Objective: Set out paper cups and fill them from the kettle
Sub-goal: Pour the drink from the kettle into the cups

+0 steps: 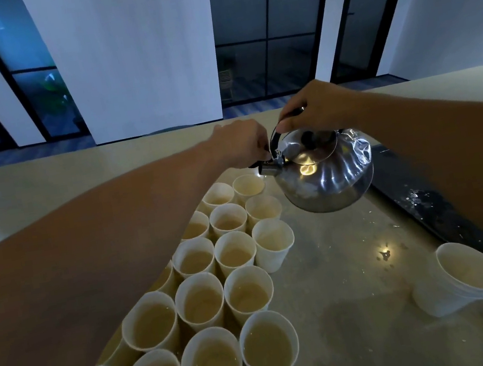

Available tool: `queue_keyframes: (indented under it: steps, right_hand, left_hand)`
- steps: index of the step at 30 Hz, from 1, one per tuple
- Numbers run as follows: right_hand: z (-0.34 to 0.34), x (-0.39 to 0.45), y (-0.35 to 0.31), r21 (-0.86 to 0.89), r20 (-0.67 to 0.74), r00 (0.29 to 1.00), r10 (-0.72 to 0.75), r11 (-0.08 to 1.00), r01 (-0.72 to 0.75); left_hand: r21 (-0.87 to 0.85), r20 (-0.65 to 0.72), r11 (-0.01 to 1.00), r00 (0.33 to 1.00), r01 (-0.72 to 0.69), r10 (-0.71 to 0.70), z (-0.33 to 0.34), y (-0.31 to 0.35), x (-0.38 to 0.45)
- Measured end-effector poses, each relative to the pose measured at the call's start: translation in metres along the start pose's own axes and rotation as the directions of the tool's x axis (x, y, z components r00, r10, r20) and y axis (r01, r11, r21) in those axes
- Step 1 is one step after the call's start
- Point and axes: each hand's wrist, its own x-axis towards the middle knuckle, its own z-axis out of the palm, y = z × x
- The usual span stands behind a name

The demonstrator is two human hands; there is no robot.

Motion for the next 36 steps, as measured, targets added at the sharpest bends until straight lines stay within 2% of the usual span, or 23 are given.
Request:
queue_keyframes:
  steps: [15,36]
  right_hand:
    - [0.015,0.016,-0.017,-0.195,0.075,0.997,-0.013,0.98,0.028]
    - [0.015,0.021,-0.015,-0.195,0.086,0.996,0.006,0.981,0.011]
  left_hand:
    - [-0.021,0.065,0.997,0.995,0.078,-0.076,0.021,-0.015,0.005]
    - [-0.019,0.086,0.996,0.993,0.089,-0.087,0.016,-0.009,0.007]
